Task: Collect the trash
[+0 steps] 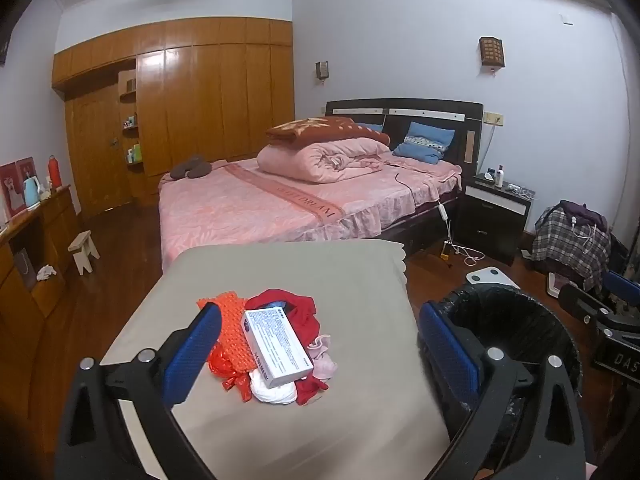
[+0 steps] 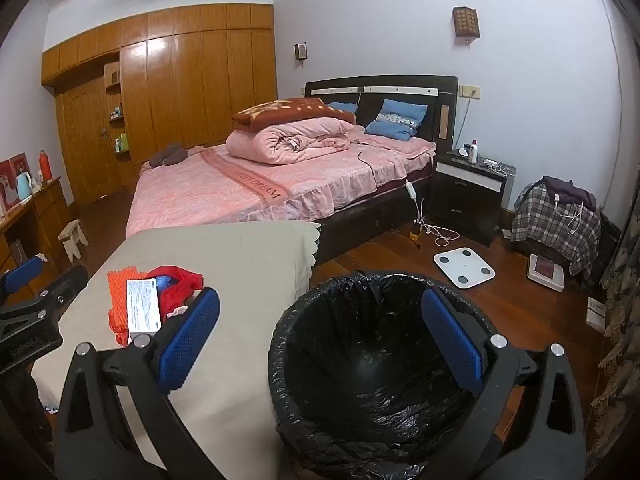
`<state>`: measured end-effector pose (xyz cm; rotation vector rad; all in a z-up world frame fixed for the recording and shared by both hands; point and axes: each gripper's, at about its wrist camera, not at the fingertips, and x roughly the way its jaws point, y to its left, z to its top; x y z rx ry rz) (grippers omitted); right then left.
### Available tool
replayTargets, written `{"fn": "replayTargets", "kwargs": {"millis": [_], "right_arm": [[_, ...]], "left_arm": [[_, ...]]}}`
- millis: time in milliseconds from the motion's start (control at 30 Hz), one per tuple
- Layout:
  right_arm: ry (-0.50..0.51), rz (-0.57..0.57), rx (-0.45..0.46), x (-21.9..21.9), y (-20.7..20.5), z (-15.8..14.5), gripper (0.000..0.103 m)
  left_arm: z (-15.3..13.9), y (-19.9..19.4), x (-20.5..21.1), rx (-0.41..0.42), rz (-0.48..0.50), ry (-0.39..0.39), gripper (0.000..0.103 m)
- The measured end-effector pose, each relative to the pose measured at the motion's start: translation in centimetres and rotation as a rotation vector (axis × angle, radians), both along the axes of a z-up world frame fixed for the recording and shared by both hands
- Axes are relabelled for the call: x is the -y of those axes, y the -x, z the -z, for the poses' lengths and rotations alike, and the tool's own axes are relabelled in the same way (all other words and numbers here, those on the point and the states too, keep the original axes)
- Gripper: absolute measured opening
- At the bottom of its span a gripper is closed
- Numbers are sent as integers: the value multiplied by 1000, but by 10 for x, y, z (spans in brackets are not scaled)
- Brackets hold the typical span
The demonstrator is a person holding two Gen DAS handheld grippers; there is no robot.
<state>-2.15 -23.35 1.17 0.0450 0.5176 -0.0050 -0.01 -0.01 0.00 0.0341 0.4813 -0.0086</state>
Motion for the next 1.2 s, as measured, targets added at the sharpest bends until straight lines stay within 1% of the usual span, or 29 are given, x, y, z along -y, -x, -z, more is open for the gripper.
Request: {"fn": "replayTargets", "kwargs": {"millis": [700, 767, 800, 1200], "right_arm": [[-6, -2, 0, 2, -2, 0, 98], [-5, -2, 0, 5, 2, 4, 98], [-6, -1, -1, 5, 2, 1, 98], [-8, -1, -7, 9, 2, 5, 98]], "left_arm": [[0, 0, 0, -2, -1, -1, 97], [0, 0, 0, -3, -1, -1, 97], [0, 0, 0, -4, -1, -1, 97], [0, 0, 0, -5, 0, 0, 97]]}}
